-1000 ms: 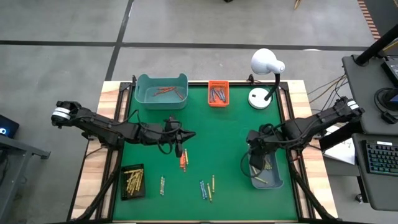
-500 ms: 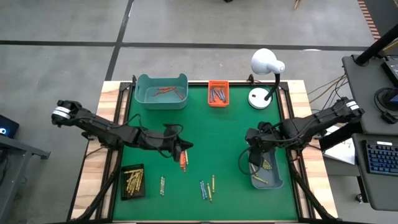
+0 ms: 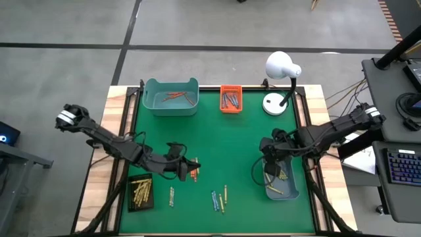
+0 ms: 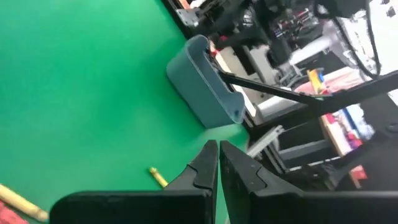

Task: Sort crayons
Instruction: Put the orange crayon into the green bin

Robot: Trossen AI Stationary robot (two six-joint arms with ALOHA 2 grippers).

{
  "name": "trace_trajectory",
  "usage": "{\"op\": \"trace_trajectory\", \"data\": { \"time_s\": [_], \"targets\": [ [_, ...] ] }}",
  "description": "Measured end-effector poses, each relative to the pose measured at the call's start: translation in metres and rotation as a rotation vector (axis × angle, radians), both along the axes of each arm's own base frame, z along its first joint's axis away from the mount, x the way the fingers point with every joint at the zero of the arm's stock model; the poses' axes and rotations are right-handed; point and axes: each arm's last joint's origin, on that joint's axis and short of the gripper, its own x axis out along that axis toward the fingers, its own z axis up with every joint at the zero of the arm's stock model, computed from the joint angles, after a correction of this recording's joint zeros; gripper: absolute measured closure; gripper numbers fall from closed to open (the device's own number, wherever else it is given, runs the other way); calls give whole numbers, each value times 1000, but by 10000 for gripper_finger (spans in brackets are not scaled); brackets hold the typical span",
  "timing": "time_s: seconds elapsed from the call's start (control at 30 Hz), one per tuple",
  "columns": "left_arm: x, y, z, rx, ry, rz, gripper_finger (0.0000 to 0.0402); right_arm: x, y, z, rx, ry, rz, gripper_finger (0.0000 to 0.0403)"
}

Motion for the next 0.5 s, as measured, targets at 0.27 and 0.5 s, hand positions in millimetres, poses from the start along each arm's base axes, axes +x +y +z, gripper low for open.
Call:
{"op": "trace_trajectory", "data": {
  "time_s": [0.27,0.5],
  "targets": [
    [20,-25,17,-4,192,8,402,3,-9,0,-15,3,18,293],
    [34,-35,22,98,551,68,402,4,-13,0,-36,5,61,295]
  ]
}}
